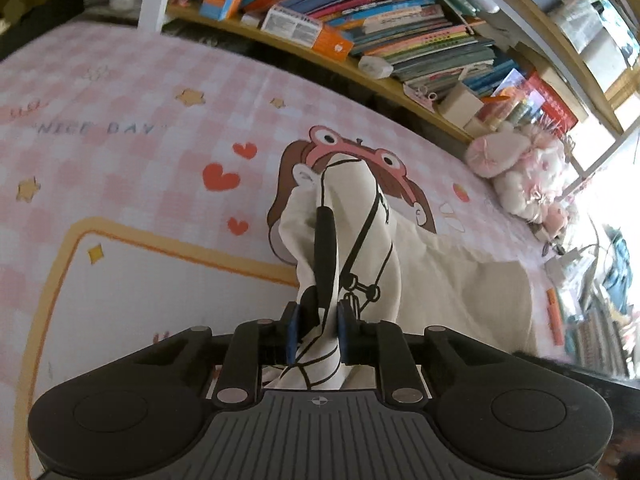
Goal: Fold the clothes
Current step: 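Pinch the folded shirt edge with both tools and lift it off the bed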
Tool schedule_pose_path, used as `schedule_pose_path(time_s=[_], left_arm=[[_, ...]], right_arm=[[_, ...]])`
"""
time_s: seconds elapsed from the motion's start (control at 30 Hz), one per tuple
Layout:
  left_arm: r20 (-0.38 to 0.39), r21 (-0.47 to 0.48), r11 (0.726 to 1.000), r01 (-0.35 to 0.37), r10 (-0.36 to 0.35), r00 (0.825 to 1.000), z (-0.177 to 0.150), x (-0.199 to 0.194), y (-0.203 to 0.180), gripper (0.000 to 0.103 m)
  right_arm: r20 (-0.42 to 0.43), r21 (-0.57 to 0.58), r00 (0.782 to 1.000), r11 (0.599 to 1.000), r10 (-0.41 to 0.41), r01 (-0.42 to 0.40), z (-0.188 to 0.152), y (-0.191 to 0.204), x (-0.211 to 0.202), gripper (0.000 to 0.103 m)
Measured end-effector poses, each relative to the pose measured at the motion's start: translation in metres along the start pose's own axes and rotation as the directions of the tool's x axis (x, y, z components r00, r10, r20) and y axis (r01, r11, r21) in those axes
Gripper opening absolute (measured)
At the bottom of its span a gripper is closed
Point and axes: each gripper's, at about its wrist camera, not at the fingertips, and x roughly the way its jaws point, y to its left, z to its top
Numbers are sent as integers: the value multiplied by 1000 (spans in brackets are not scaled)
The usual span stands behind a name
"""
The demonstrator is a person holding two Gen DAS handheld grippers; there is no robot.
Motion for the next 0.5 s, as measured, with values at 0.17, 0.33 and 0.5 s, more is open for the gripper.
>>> schedule_pose_path(time_s=[0.17, 0.33, 0.5], left_arm=[[-40, -30, 1000, -7, 6, 999, 1, 7, 10, 25], [-74, -81, 997, 1, -7, 997, 2, 20, 20, 36], [-68, -114, 993, 16, -24, 997, 0, 26, 22, 29]], right_arm=[[-63, 149, 998, 989, 22, -13, -1, -20, 9, 34], [-75, 311, 995, 950, 70, -43, -4, -43, 17, 45], [-73, 305, 994, 951, 77, -51, 3, -39, 26, 45]])
